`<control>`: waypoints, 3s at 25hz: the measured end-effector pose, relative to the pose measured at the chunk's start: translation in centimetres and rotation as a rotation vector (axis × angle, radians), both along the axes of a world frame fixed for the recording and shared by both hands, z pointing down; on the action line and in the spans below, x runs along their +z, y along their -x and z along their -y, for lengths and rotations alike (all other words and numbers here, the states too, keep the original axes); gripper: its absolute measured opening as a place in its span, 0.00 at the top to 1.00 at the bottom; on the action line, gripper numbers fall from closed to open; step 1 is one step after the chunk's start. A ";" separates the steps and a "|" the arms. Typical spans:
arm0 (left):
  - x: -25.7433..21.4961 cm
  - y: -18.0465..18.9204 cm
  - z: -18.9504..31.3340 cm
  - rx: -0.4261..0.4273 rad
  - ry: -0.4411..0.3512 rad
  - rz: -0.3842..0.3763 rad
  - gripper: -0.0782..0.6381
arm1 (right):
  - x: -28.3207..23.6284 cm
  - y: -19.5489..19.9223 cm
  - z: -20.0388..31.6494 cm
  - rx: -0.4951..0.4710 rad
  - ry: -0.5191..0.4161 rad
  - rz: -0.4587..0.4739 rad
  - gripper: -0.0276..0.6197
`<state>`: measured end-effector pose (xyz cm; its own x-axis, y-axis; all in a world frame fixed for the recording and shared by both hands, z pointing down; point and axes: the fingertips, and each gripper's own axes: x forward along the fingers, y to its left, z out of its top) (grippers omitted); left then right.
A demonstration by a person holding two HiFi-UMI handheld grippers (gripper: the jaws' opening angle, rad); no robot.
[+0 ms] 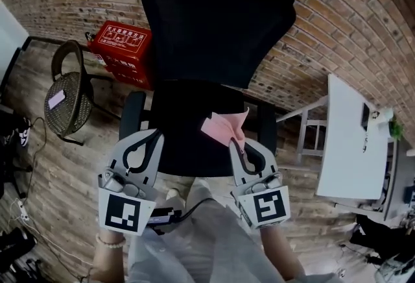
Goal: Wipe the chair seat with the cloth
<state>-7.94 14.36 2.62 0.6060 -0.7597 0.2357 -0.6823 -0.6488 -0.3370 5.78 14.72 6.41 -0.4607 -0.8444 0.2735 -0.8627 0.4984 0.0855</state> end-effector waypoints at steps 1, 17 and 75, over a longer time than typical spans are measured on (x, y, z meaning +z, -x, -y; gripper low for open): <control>0.3 -0.3 1.0 -0.012 0.004 0.003 0.87 | 0.5 -0.5 1.0 -0.011 0.015 -0.004 0.87; 10.9 -5.7 12.9 -0.185 0.136 -0.011 0.87 | 14.7 -7.4 13.9 0.027 0.228 0.012 0.87; 39.4 -3.3 23.6 -0.146 0.340 0.024 0.87 | 53.5 -6.7 31.0 0.342 0.550 0.098 0.87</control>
